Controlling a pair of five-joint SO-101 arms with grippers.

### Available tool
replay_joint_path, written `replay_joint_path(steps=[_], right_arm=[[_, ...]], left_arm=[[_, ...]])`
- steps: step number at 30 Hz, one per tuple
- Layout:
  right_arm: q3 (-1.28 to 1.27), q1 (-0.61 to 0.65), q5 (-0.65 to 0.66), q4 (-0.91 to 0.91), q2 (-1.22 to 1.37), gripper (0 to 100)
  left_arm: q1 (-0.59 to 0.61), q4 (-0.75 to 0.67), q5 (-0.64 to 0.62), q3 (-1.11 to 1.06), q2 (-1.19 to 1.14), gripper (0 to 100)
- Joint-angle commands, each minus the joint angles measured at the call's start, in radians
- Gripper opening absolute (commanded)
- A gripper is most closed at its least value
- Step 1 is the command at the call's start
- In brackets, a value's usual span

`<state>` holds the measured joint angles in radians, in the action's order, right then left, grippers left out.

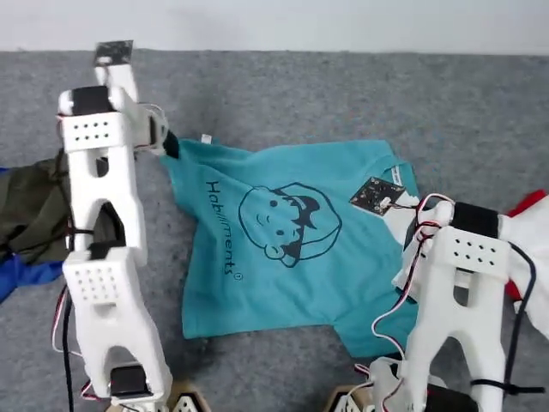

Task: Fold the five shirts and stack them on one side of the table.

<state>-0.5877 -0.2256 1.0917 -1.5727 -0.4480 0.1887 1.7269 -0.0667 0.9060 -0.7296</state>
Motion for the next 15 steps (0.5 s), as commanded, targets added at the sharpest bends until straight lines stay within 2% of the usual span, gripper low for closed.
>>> replay_joint_path(steps=[1, 4, 7, 15], right_arm=[[0.037, -0.007, -0.009, 0.019, 0.001, 31.8], [0.037, -0.007, -0.009, 0.044, 0.002, 31.8], [0.037, -0.007, -0.009, 0.050, 0.002, 31.8], [0.037, -0.007, -0.008, 0.050, 0.002, 31.8]], left_arm=[[-0.092, 0.034, 0.009, -0.367, 0.285, 27], [-0.147, 0.034, 0.095, -0.687, 0.437, 27], [-0.158, 0.032, 0.109, -0.921, 0.566, 27], [-0.097, 0.032, 0.157, -1.334, 0.697, 26]])
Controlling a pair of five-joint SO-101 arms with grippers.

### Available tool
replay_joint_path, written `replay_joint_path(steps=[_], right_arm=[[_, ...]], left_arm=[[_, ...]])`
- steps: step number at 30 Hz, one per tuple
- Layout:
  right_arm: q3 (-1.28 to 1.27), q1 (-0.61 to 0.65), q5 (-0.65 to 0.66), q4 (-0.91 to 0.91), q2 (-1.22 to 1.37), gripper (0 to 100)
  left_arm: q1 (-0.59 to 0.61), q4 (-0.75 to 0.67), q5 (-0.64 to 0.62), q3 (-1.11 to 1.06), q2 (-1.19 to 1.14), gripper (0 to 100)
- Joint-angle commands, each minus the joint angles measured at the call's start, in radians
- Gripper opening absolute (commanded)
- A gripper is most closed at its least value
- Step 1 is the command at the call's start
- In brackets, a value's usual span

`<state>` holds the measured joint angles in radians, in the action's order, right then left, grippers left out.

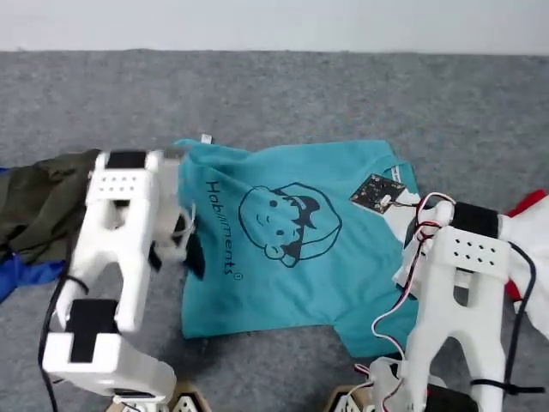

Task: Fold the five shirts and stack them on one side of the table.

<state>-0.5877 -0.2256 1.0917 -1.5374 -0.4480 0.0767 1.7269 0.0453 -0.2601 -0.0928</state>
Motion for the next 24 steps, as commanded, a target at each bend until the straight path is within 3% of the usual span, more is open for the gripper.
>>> replay_joint_path(steps=[1, 15, 24], right_arm=[[0.037, -0.007, -0.008, 0.015, 0.002, 31.8], [0.037, -0.007, -0.008, 0.016, 0.002, 31.8], [0.037, -0.012, -0.011, 0.041, 0.001, 31.8]], left_arm=[[0.014, 0.032, 0.051, -0.202, 0.054, 26], [-0.129, 0.031, 0.048, -0.205, -0.235, 26], [-0.210, 0.031, 0.049, -0.028, -0.562, 1]])
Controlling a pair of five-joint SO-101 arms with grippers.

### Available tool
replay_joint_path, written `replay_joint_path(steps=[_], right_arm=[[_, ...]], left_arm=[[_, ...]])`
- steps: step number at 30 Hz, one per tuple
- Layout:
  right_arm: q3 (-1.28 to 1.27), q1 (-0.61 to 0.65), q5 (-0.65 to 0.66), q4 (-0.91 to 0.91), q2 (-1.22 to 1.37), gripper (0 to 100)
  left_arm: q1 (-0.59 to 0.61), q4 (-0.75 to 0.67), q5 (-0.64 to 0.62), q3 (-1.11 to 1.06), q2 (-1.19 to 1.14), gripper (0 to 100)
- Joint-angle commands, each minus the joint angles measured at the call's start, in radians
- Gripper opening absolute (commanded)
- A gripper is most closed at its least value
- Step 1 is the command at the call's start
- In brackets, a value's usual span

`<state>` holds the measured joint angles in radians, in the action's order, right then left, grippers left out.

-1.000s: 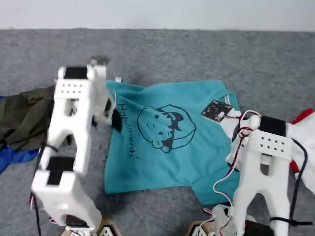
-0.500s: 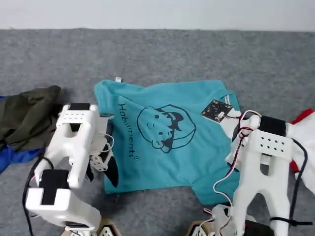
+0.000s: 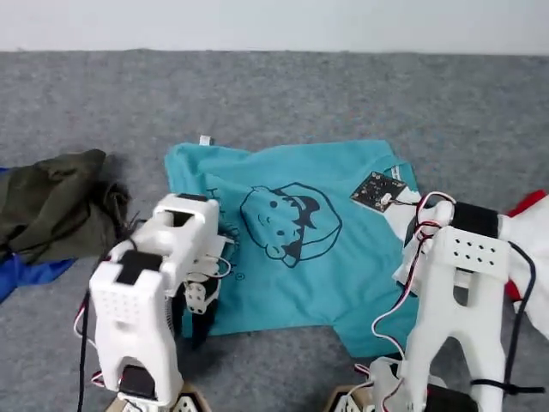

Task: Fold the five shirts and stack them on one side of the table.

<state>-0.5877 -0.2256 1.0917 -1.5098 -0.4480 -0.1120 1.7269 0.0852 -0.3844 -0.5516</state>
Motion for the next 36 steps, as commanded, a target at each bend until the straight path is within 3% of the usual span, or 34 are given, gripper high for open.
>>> replay_joint_path(steps=[1, 9, 20, 26, 36], right_arm=[[0.037, -0.012, -0.011, 0.013, 0.001, 31.8], [0.037, -0.010, -0.011, 0.013, 0.001, 31.8], [0.037, -0.007, -0.011, 0.090, 0.002, 31.8], [0.035, -0.007, -0.012, 0.127, 0.004, 31.8], [0.035, -0.007, -0.012, 0.128, 0.004, 31.8]], left_arm=[[-0.017, 0.031, 0.009, 0.120, -0.132, 2], [-0.002, 0.031, 0.008, 0.213, -0.215, 1], [0.000, 0.032, 0.017, 0.120, -0.005, 1], [0.008, 0.032, 0.206, -0.073, 0.147, 1], [0.310, 0.034, 0.334, -0.110, 0.330, 1]])
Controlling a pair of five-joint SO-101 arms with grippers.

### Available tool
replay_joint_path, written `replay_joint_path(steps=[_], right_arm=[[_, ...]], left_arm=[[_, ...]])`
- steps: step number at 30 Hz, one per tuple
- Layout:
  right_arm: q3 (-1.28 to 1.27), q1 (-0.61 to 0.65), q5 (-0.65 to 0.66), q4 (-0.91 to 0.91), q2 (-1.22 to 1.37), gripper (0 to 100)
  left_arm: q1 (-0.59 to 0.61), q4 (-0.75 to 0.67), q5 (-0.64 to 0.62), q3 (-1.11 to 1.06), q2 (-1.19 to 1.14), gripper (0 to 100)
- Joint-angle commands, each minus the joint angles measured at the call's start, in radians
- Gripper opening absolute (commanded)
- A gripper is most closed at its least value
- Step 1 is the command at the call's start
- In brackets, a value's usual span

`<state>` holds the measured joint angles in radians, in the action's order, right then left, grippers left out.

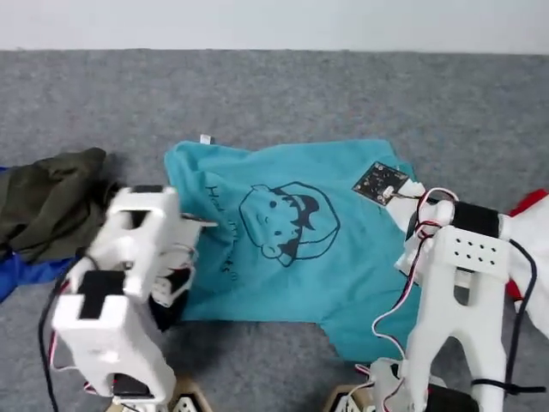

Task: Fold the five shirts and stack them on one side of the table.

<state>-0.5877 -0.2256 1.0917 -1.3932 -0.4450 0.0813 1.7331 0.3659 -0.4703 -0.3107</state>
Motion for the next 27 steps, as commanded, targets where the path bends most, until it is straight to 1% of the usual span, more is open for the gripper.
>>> replay_joint_path(steps=[1, 3, 5, 11, 14, 17, 20, 23, 27], right_arm=[[0.035, -0.007, -0.012, 0.012, 0.001, 31.8], [0.035, -0.007, -0.011, 0.012, 0.001, 31.8], [0.035, -0.007, -0.009, 0.013, 0.001, 31.8], [0.035, -0.007, -0.009, 0.013, 0.001, 31.8], [0.037, -0.007, -0.012, 0.013, 0.001, 32.1], [0.041, -0.007, -0.014, 0.024, 0.001, 32.2], [0.041, -0.007, -0.037, 0.071, 0.001, 32.2], [0.041, 0.005, -0.103, 0.166, 0.031, 32.9], [0.095, 0.047, -0.262, 0.291, 0.174, 40.7]], left_arm=[[0.144, 0.028, 0.071, -0.044, 0.097, 1], [0.176, 0.028, 0.118, -0.090, 0.106, 1], [0.184, 0.028, 0.161, -0.094, 0.114, 1], [0.143, 0.029, 0.170, -0.062, 0.118, 2], [0.146, 0.029, 0.167, -0.056, 0.164, 9], [0.173, 0.029, 0.166, -0.058, 0.288, 17], [0.212, 0.028, 0.166, -0.058, 0.460, 23], [0.245, 0.028, 0.166, -0.050, 0.640, 26], [0.267, 0.026, 0.153, -0.022, 0.830, 26]])
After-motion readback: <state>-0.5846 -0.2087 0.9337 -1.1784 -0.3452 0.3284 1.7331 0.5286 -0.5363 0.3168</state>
